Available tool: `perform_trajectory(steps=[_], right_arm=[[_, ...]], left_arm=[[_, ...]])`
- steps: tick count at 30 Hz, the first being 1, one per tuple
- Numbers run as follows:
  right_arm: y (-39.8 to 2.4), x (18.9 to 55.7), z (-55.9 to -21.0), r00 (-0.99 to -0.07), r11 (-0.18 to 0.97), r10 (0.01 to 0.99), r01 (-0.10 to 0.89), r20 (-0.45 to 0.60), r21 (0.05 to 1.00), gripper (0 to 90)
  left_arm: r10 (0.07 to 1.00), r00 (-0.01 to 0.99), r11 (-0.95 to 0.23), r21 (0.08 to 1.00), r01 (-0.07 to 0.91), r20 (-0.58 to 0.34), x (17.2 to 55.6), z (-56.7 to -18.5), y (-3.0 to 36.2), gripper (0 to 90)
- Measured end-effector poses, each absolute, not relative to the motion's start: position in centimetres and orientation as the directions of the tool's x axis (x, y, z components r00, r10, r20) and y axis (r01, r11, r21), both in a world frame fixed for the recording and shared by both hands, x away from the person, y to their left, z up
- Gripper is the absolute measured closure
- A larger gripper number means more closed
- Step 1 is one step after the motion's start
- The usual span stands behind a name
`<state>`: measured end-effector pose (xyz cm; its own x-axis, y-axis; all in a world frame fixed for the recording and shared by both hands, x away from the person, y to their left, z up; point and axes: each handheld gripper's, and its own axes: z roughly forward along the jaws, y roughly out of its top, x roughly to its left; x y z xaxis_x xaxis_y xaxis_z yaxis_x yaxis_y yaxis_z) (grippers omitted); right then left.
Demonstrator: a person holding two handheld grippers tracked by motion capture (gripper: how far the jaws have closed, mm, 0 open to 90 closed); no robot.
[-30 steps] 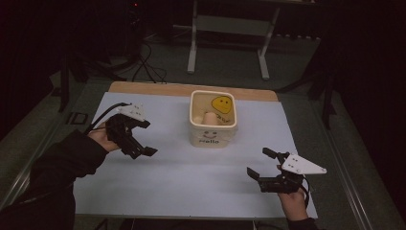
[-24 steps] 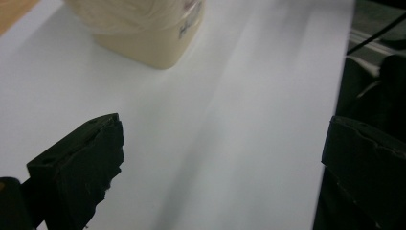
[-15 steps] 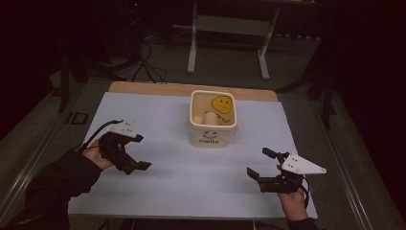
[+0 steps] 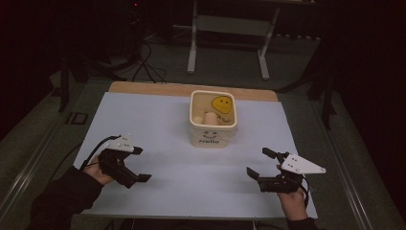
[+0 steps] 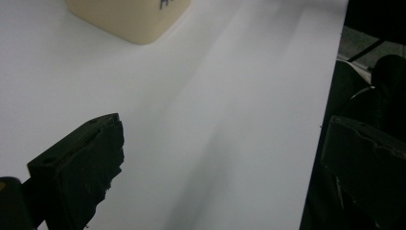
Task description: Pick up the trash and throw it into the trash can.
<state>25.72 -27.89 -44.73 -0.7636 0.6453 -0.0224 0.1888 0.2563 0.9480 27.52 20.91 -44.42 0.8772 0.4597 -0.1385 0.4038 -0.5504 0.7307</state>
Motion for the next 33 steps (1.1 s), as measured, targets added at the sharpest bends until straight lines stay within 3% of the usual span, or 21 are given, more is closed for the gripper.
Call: perform_trajectory(steps=[17,23,33], right_arm=[[-28.1,25.8,-44.8,-0.761,0.254,0.648,0.194,-0.018,0.948,11.3],[-28.0,25.7,-44.8,-0.763,0.253,0.646,0.192,-0.018,0.948,11.3],[-28.0,25.8,-44.9,-0.764,0.253,0.645,0.194,-0.016,0.948,11.3]], left_arm=[[0.475,0.855,-0.466,0.766,0.444,-0.206,25.0,-48.7,19.2,1.5],[0.501,0.847,-0.449,0.782,0.431,-0.179,24.5,-49.6,19.2,1.5],[0.523,0.821,-0.386,0.796,0.465,-0.226,24.8,-50.7,20.0,1.5]])
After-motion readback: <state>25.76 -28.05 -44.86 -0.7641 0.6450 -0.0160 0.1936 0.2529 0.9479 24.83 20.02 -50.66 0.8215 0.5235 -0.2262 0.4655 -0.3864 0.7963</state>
